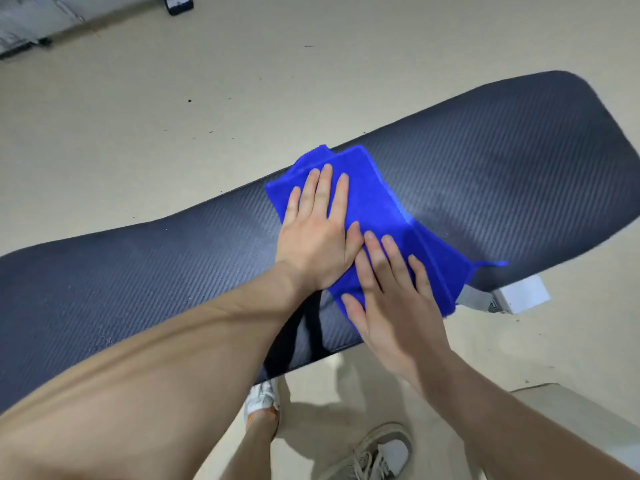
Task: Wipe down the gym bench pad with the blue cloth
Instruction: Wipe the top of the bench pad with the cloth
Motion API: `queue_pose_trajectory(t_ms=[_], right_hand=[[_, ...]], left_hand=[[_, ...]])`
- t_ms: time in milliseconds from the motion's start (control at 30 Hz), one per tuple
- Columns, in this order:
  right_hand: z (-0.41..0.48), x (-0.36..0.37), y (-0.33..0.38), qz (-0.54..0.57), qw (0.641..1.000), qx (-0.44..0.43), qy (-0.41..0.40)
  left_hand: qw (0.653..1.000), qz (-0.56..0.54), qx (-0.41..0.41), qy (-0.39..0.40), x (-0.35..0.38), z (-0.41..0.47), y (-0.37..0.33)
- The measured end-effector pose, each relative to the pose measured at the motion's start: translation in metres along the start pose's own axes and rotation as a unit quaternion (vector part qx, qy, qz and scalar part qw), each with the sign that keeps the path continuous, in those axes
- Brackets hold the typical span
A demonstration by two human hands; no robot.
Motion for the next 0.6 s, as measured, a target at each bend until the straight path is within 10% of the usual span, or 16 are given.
queue_pose_trajectory(t_ms=[600], right_hand=[[0.148, -0.018, 0.074, 0.029, 0.996, 0.088, 0.016]], left_hand=[[0.967, -0.184, -0.115, 0.13, -0.026, 0.089, 0.101]])
Point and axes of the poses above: each hand's wrist, its own z-axis towards the middle knuckle, its own x-axis out of the palm, y = z × x, the point moved 1 cm from there along z, towards the middle knuckle, and after that the axes turned 1 degree about -y, right-handed, at the moved point
